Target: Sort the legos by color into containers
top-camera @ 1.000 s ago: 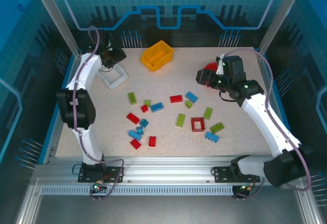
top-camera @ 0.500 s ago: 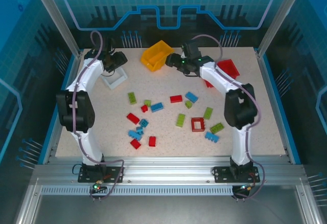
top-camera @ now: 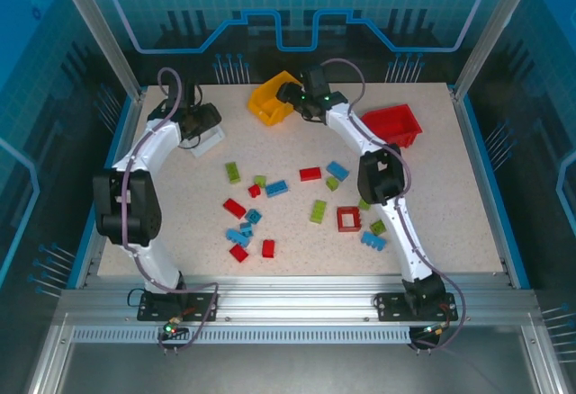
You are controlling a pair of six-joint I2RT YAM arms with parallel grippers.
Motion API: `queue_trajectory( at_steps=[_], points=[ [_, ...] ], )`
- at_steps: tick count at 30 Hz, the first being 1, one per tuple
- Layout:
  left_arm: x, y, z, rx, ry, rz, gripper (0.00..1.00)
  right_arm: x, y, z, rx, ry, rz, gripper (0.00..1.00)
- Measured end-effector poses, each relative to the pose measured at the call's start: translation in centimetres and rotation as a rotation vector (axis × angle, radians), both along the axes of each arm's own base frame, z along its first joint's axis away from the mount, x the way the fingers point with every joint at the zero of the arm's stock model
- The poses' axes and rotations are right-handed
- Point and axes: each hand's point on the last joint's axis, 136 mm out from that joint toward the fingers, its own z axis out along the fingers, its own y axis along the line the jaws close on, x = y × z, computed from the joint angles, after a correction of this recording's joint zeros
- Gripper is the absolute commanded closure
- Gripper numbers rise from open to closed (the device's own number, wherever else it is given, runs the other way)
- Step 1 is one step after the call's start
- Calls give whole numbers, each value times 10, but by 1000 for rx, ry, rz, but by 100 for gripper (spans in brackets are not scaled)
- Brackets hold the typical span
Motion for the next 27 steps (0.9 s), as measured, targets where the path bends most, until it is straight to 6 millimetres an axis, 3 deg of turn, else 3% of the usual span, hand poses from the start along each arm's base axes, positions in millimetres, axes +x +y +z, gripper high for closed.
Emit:
queue_trajectory(
  at_steps=[7, 13, 19, 23, 27],
  points=[
    [4, 7, 11, 42, -62, 9, 35, 5, 1, -35, 12, 49, -26, 36],
    [17, 11, 2, 70, -50, 4, 35, 3, -4, -37, -19, 66, -41, 55],
    [29, 11, -3, 94, -35, -19, 35, -11, -21, -53, -111, 135, -69, 76],
    [40, 11, -5, 118, -27, -44, 35, -23, -35, -48, -188, 167, -84, 86],
    [58, 12, -14, 139, 5, -68, 32, -35, -51, -37, -285, 178, -85, 90]
  ],
)
